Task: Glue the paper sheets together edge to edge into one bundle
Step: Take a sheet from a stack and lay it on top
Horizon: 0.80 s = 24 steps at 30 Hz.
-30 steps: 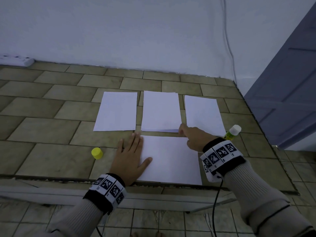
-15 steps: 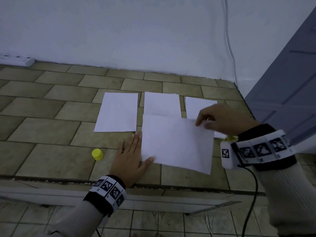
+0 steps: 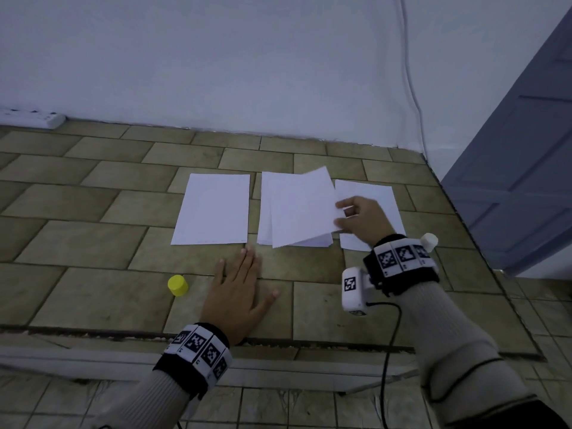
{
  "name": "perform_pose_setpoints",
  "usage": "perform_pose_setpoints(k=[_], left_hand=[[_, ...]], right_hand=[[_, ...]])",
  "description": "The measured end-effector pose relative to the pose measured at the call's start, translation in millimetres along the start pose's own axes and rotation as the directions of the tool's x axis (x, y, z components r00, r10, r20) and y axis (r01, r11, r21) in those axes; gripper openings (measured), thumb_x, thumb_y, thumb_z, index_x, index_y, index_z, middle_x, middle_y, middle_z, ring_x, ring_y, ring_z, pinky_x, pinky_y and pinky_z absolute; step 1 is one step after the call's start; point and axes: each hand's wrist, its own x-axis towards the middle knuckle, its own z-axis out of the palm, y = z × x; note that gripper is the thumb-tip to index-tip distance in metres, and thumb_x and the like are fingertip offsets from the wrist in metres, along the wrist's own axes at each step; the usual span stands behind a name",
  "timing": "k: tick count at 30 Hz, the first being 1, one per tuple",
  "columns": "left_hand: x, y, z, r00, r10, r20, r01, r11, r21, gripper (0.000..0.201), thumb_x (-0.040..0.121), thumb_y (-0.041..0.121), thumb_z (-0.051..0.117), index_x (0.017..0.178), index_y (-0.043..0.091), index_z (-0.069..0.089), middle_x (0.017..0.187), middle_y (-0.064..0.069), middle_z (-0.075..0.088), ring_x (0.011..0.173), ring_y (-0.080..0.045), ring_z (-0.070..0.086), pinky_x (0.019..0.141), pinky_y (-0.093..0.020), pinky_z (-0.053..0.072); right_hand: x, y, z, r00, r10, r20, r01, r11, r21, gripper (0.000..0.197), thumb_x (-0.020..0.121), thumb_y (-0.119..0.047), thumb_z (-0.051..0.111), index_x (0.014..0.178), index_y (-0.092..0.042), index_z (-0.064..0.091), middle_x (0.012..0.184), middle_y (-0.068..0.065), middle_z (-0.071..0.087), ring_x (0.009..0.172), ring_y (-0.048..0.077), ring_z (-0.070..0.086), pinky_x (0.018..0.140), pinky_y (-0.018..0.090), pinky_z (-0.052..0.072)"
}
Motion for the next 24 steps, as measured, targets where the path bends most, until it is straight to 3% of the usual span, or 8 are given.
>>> perform_pose_setpoints(k=[2, 8, 14, 19, 24], left_hand=[[0, 1, -1, 1.0, 0.0, -0.009, 0.0, 1.0, -0.009, 0.107, 0.077, 0.079, -0.019, 0.156, 0.013, 0.01, 0.163, -0.002, -0.002, 0.148, -0.011, -0.01, 0.121, -0.044, -0.005], [0, 1, -2, 1.0, 0.0, 0.006, 0.0, 1.0, 0.012, 0.108, 0.075, 0.08, -0.022, 0.156, 0.014, 0.006, 0.162, -0.001, -0.006, 0.147, -0.01, -0.014, 0.121, -0.043, -0.007], [0, -1, 0, 1.0, 0.009, -0.015, -0.009, 1.0, 0.002, 0.105, 0.08, 0.079, -0.017, 0.156, 0.013, 0.012, 0.162, -0.002, 0.0, 0.147, -0.011, -0.01, 0.121, -0.044, -0.005], [-1, 0, -1, 1.0, 0.009, -0.013, -0.009, 1.0, 0.003, 0.107, 0.078, 0.079, -0.019, 0.156, 0.012, 0.011, 0.163, -0.003, 0.0, 0.147, -0.011, -0.011, 0.12, -0.044, -0.006], [-1, 0, -1, 1.0, 0.006, -0.004, -0.006, 1.0, 0.011, 0.105, 0.078, 0.078, -0.019, 0.156, 0.013, 0.01, 0.163, -0.002, -0.001, 0.147, -0.011, -0.01, 0.121, -0.044, -0.005]], right_hand=[[2, 12, 14, 1.0, 0.019, -0.005, -0.019, 1.0, 0.005, 0.035, 0.078, 0.0, 0.072, 0.112, -0.004, 0.062, 0.079, 0.006, 0.055, 0.089, 0.031, 0.063, 0.087, 0.047, 0.055], [10, 16, 34, 0.999, 0.016, -0.038, -0.018, 0.997, -0.07, 0.038, 0.081, -0.005, 0.07, 0.118, -0.005, 0.061, 0.077, -0.005, 0.05, 0.088, 0.02, 0.055, 0.089, 0.034, 0.051], [15, 9, 40, 0.999, -0.024, -0.042, 0.014, 0.973, -0.23, 0.039, 0.084, -0.009, 0.067, 0.122, -0.004, 0.06, 0.112, 0.013, 0.061, 0.096, 0.02, 0.055, 0.083, 0.019, 0.039], [18, 6, 43, 0.999, -0.025, -0.021, 0.017, 0.945, -0.325, 0.039, 0.085, -0.009, 0.067, 0.122, -0.003, 0.058, 0.119, 0.014, 0.06, 0.111, 0.025, 0.055, 0.081, 0.014, 0.033], [20, 4, 43, 0.999, 0.014, 0.033, 0.001, 0.912, -0.409, 0.035, 0.086, -0.011, 0.066, 0.119, -0.003, 0.057, 0.114, 0.013, 0.058, 0.105, 0.025, 0.056, 0.077, 0.019, 0.037]])
